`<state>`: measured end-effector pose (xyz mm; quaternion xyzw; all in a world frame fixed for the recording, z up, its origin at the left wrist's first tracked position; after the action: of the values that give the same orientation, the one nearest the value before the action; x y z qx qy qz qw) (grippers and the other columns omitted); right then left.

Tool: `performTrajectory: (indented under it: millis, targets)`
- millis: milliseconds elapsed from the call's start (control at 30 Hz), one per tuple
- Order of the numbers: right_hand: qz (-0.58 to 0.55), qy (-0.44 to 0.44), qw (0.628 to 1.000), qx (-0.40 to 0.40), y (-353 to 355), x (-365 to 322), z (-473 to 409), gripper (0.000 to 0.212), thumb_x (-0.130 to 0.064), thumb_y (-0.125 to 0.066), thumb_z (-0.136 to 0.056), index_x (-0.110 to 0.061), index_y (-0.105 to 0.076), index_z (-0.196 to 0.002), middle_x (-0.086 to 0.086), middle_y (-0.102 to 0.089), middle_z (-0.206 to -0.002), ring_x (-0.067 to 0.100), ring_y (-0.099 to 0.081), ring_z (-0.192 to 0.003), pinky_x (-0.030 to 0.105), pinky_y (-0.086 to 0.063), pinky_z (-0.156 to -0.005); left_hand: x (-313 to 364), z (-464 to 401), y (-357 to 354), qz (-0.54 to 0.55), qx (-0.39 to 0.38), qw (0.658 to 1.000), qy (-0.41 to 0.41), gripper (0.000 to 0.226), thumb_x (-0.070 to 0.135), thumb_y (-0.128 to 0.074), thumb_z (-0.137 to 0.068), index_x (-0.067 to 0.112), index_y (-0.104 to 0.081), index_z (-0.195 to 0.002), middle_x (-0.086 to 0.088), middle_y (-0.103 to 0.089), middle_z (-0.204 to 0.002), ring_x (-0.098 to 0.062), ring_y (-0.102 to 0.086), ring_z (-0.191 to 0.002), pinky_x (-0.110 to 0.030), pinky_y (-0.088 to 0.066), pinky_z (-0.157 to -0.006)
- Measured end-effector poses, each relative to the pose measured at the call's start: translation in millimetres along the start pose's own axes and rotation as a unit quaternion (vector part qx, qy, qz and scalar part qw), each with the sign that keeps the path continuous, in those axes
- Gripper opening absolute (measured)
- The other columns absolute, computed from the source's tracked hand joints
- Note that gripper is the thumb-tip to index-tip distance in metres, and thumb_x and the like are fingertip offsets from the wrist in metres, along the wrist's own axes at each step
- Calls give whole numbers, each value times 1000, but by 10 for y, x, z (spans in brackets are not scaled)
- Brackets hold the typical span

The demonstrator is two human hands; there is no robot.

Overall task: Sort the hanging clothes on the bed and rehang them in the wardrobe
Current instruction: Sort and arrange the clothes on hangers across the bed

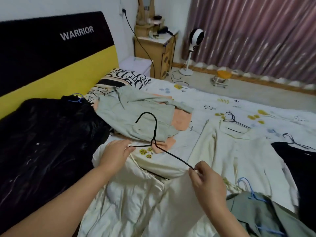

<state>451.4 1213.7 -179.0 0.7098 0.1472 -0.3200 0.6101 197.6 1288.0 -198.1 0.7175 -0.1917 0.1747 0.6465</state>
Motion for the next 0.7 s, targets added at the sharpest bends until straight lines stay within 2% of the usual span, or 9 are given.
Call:
performTrajectory:
  millis: [67, 167, 267, 367, 467, 600, 700]
  targets:
    - [-13, 5, 1000, 5, 213, -50, 166, 18, -21, -55, -86, -18, -45, -71, -2, -50, -55, 16, -45, -56, 27, -27, -49, 184, 214, 237, 17, 26, 999, -7, 24, 22, -55, -92, 9, -52, -72, -16, -62, -79, -32, -55, -86, -34, -28, -65]
    - [-39, 19, 999, 2, 523, -115, 447, 22, -20, -55, -86, -19, -42, -69, -2, -46, -54, 12, -42, -54, 27, -28, -50, 443, 588, 560, 25, 73, 997, -21, 35, 20, -58, -90, 17, -40, -60, -17, -59, -73, -33, -53, -80, -34, -28, -64]
    - [-65, 42, 997, -13, 768, -176, 781, 25, -17, -56, -86, -21, -40, -67, -4, -42, -52, 12, -38, -50, 29, -28, -49, 597, 997, 830, 22, 93, 995, -10, 43, 22, -56, -91, 26, -33, -55, 0, -49, -60, -30, -52, -79, -32, -27, -65]
    - [-98, 61, 993, -18, 978, -238, 1096, 18, -16, -57, -86, -19, -45, -72, -4, -42, -49, 14, -37, -48, 29, -29, -49, 715, 1421, 1098, 22, 120, 992, 12, 40, 23, -55, -92, 27, -37, -56, 10, -42, -57, -25, -49, -77, -32, -25, -65]
    - [-112, 92, 989, -22, 1177, -326, 1398, 10, -20, -58, -88, -18, -50, -82, -6, -46, -53, 10, -41, -50, 25, -31, -49, 811, 1846, 1402, 12, 175, 984, 14, 31, 24, -55, -91, 12, -49, -64, 6, -42, -56, -27, -49, -74, -32, -22, -63]
    - [-133, 137, 982, -8, 1404, -473, 1765, 9, -24, -61, -88, -19, -54, -86, -10, -51, -61, 5, -47, -55, 22, -33, -50, 914, 2358, 1805, 1, 239, 971, -7, 30, 23, -55, -91, 4, -55, -68, 3, -42, -54, -29, -50, -70, -32, -22, -62]
    - [-143, 169, 975, 8, 1568, -649, 2001, 9, -24, -62, -88, -21, -55, -85, -10, -56, -64, 9, -52, -63, 25, -37, -55, 946, 2678, 2095, -6, 282, 959, -13, 30, 23, -55, -91, 2, -58, -70, 3, -42, -53, -28, -48, -64, -32, -22, -59]
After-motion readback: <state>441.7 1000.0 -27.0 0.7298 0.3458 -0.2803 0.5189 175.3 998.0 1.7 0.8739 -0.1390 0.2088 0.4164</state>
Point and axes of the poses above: each hand's wrist, its own z-axis away from the middle knuckle, its own y-axis out of the back of the hand, x = y × z, the point moved 2 cm from there along -z, towards the middle knuckle
